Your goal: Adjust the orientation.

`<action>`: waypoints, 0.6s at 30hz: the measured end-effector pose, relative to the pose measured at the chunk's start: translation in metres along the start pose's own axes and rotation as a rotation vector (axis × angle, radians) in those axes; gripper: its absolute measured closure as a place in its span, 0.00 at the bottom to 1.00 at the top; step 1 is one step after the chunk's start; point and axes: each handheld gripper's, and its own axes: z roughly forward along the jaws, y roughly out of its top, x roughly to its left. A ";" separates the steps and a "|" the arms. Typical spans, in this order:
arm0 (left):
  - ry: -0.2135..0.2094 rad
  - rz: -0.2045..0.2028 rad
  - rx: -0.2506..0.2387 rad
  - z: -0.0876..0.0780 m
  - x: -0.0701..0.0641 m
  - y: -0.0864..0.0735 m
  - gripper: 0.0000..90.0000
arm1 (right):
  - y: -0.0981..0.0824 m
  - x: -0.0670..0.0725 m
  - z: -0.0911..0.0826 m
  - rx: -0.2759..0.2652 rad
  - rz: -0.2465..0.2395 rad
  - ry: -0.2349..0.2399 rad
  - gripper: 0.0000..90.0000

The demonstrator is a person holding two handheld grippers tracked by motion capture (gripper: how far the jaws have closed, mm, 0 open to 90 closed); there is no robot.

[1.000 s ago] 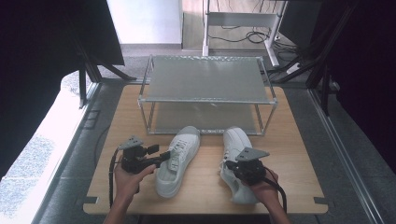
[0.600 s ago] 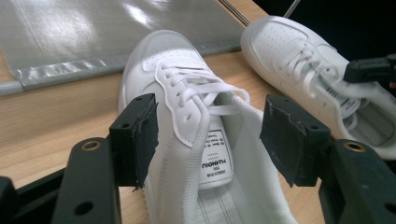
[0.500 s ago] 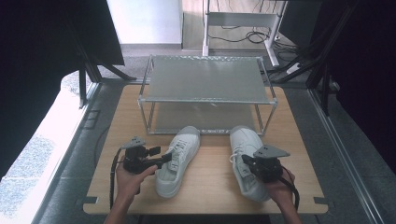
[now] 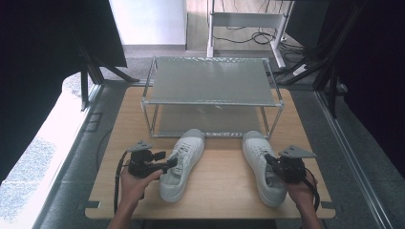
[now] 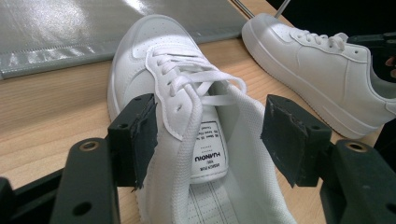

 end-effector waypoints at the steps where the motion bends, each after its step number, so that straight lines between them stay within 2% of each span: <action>1: 0.002 -0.002 -0.003 -0.001 0.001 0.000 0.40 | 0.001 0.001 -0.003 -0.006 0.002 -0.009 1.00; 4: 0.003 -0.010 -0.005 -0.002 0.003 0.000 0.40 | 0.004 0.003 -0.014 -0.038 0.001 -0.027 1.00; 6: -0.004 -0.014 -0.010 -0.003 0.003 0.001 0.40 | 0.005 0.005 -0.024 -0.074 0.022 -0.006 1.00; 8: -0.006 -0.017 -0.018 -0.005 0.003 0.001 0.40 | 0.005 0.013 -0.031 -0.083 0.015 0.018 1.00; 11: -0.001 -0.018 -0.020 -0.006 0.004 0.001 0.40 | 0.001 0.034 -0.033 -0.055 -0.026 0.039 1.00; 14: -0.004 -0.018 -0.024 -0.007 0.004 0.001 0.40 | -0.009 0.047 -0.031 -0.034 -0.026 0.072 1.00; 18: -0.003 -0.021 -0.021 -0.007 0.005 0.001 0.40 | -0.027 0.060 -0.029 -0.001 -0.037 0.088 1.00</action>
